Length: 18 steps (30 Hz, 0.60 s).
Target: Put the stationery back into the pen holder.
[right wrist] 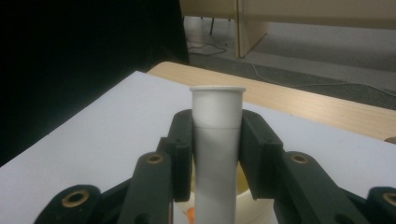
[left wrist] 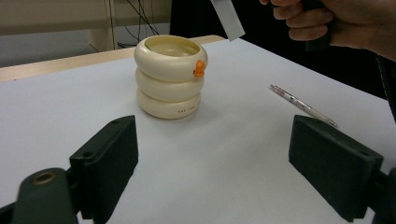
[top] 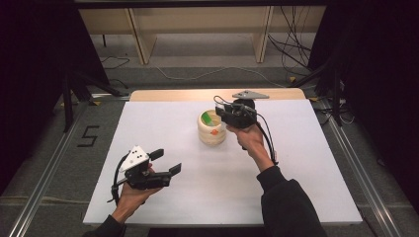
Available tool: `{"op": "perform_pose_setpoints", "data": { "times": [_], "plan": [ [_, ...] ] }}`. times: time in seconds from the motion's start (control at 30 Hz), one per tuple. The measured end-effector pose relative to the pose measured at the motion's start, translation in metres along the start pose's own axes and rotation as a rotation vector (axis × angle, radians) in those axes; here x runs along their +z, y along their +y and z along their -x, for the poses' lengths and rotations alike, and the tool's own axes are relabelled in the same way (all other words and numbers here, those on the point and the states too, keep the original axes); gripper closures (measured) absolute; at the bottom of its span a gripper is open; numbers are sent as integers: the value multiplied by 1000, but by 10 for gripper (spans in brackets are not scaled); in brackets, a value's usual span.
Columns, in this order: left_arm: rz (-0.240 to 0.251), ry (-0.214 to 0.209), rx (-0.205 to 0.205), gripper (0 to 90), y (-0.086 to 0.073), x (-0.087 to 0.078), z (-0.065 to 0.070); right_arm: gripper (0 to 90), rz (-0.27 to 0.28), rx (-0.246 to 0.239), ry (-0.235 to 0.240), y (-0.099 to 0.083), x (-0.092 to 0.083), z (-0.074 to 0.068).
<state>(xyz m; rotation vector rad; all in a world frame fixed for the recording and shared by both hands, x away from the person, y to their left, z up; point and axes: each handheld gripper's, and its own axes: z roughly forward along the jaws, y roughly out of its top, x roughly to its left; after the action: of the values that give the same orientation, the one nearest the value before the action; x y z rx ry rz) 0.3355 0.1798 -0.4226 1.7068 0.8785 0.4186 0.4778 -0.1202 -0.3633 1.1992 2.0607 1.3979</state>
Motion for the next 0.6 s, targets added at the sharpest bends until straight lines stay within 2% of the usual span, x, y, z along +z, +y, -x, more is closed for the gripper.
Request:
{"op": "perform_pose_setpoints", "data": {
  "times": [0.6],
  "plan": [
    [0, -3, 2, 152, 0, 0, 0, 678, -6, -11, -15, 8, 25, -8]
  ]
}}
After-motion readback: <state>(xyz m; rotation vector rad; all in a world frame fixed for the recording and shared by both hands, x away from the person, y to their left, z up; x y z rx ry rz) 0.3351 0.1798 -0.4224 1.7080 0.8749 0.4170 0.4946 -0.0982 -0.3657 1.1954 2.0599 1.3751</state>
